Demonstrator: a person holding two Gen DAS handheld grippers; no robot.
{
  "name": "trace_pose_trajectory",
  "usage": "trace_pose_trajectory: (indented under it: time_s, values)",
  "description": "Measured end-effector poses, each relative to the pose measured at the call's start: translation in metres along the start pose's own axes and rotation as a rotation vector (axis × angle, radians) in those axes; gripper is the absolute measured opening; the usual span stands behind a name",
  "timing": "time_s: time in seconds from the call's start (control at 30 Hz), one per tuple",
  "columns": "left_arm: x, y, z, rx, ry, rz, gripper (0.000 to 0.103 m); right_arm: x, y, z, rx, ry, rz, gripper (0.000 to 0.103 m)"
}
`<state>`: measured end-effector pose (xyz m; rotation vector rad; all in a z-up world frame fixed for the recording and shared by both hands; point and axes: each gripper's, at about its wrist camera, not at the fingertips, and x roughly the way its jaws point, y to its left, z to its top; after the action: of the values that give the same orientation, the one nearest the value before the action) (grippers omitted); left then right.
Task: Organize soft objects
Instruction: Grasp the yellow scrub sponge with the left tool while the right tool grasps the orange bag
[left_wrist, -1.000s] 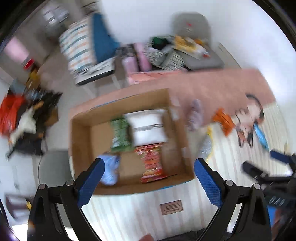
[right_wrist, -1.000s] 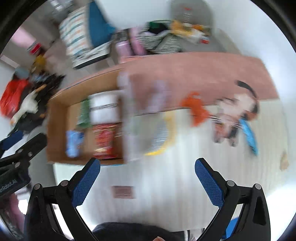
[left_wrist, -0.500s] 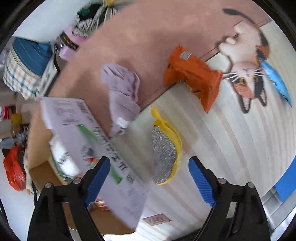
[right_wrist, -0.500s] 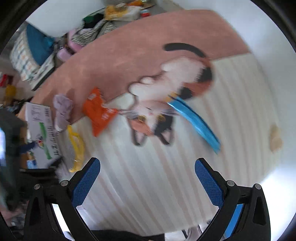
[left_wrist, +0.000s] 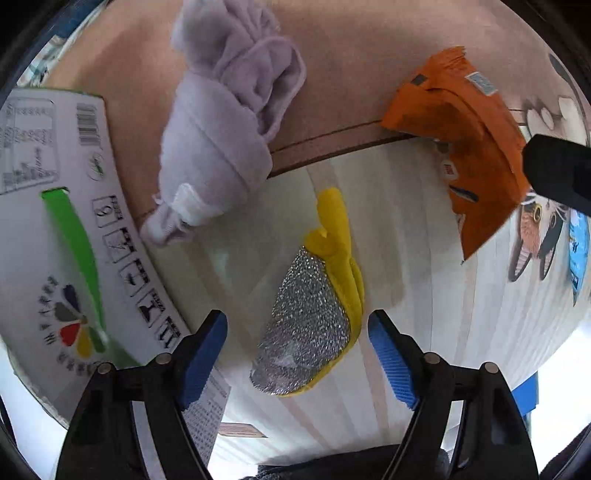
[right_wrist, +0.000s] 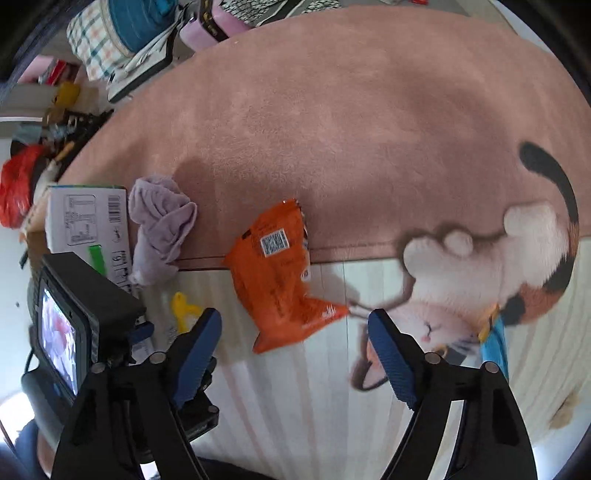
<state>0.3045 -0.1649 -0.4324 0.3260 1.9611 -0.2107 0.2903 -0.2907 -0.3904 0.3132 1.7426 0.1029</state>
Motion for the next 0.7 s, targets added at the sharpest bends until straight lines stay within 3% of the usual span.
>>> trace_pose_trajectory:
  time_s: [0.13,0.2,0.23,0.27,0.3,0.33,0.43,0.57,0.7]
  values:
    - [0.013,0.007,0.004,-0.031,0.04,-0.025,0.077,0.02,0.0,0.007,0.0,0.058,0.071,0.075]
    - [0.016,0.005,0.006,-0.032,0.047,0.005,0.076,0.029,-0.002,0.009,0.008,0.078,0.098,0.071]
    - [0.018,0.002,0.006,-0.025,0.05,0.019,0.076,0.031,-0.001,0.011,0.005,0.082,0.11,0.067]
    - [0.019,0.002,0.007,-0.022,0.046,0.02,0.076,0.034,-0.001,0.01,0.006,0.095,0.137,0.051]
    - [0.019,-0.001,0.006,-0.02,0.039,0.013,0.076,0.035,-0.002,0.01,0.017,0.106,0.16,0.042]
    - [0.018,-0.003,0.007,-0.019,0.036,0.012,0.076,0.035,-0.004,0.008,0.025,0.113,0.173,0.04]
    - [0.016,-0.002,0.004,-0.024,0.031,0.0,0.076,0.027,-0.009,0.0,0.025,0.09,0.118,0.037]
    - [0.015,-0.004,-0.006,-0.022,0.03,-0.029,0.075,0.018,-0.016,-0.018,-0.007,0.089,-0.069,0.036]
    - [0.019,-0.01,-0.032,0.016,0.028,-0.066,0.076,0.017,-0.025,-0.028,0.019,0.096,-0.067,0.041]
